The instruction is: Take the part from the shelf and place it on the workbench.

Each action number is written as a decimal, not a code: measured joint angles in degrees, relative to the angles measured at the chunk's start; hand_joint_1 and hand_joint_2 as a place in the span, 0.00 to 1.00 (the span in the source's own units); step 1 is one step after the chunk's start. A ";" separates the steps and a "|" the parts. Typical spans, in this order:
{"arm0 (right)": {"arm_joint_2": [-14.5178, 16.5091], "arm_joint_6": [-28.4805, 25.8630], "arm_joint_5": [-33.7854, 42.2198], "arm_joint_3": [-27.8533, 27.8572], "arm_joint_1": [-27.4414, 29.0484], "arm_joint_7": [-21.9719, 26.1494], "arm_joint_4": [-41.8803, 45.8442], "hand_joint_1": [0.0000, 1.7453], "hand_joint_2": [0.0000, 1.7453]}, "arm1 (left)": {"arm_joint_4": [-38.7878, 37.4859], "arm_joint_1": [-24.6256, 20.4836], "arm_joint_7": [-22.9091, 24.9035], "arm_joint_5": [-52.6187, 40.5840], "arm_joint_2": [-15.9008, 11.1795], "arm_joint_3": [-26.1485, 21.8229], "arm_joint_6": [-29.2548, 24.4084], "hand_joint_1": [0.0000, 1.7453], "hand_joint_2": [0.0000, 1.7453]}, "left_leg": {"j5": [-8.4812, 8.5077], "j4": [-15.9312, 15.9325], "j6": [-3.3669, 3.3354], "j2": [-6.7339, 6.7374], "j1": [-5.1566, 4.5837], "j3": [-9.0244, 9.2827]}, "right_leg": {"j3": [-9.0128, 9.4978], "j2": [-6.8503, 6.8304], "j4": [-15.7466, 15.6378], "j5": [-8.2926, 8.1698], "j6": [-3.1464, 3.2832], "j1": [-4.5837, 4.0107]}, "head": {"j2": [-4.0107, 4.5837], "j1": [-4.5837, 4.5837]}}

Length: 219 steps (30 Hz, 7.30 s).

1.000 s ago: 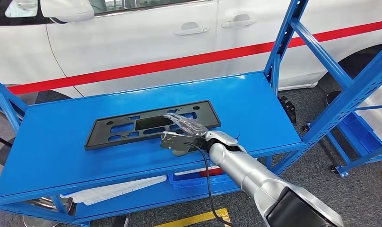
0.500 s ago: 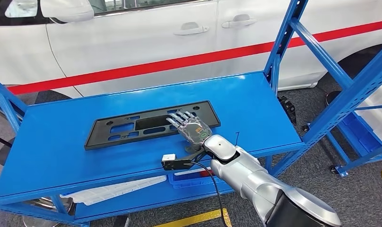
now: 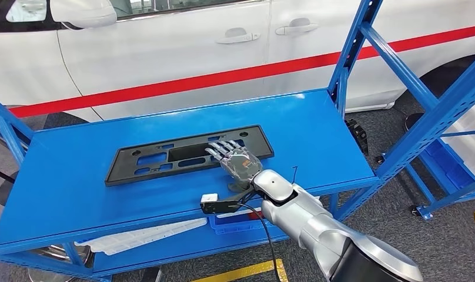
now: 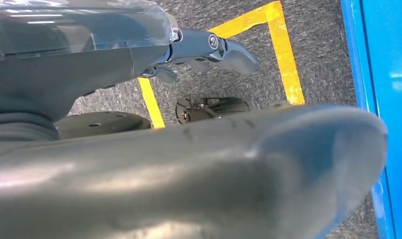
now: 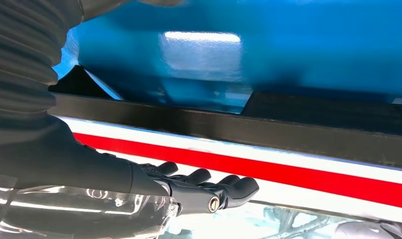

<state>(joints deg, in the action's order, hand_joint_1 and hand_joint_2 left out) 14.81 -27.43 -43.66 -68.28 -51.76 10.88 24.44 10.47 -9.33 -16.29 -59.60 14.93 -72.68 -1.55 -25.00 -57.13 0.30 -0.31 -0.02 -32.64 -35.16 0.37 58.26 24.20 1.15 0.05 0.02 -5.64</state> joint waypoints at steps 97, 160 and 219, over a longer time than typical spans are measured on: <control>-0.03 2.99 -2.53 17.11 3.51 4.44 2.47 1.00 1.00 | -0.17 -0.08 -4.81 -0.84 0.17 -1.14 -4.02 0.00 0.00 | 1.32 0.02 -0.53 -0.19 0.19 -1.38 | 3.74 0.19 -1.48 2.42 -1.49 0.85 | 0.00 0.00; -10.17 -5.57 -11.66 19.86 -5.31 1.01 15.77 1.00 1.00 | -0.17 -0.26 -13.42 -1.51 -2.06 2.31 -2.16 0.00 1.00 | 1.31 0.01 -0.53 -0.20 0.19 -1.68 | 3.45 0.18 -1.46 2.44 -1.51 0.84 | 0.00 0.00; -5.33 -7.00 -6.70 17.67 -7.32 5.25 6.89 1.00 1.00 | -0.15 -0.32 -12.23 -2.94 -2.38 4.97 -12.39 0.00 1.00 | 2.52 -1.18 -2.04 -0.03 -0.47 -3.92 | 1.34 -0.44 4.64 4.45 -1.16 0.23 | 0.00 -0.01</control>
<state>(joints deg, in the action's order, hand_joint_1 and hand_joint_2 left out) 9.48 -34.44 -50.36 -50.61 -59.08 16.14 31.33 10.32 -9.65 -28.52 -62.54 12.55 -67.71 -13.94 -22.47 -58.31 -1.74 -0.34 -0.49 -36.55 -33.82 -0.07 62.91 28.65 -0.01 0.27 0.02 -5.64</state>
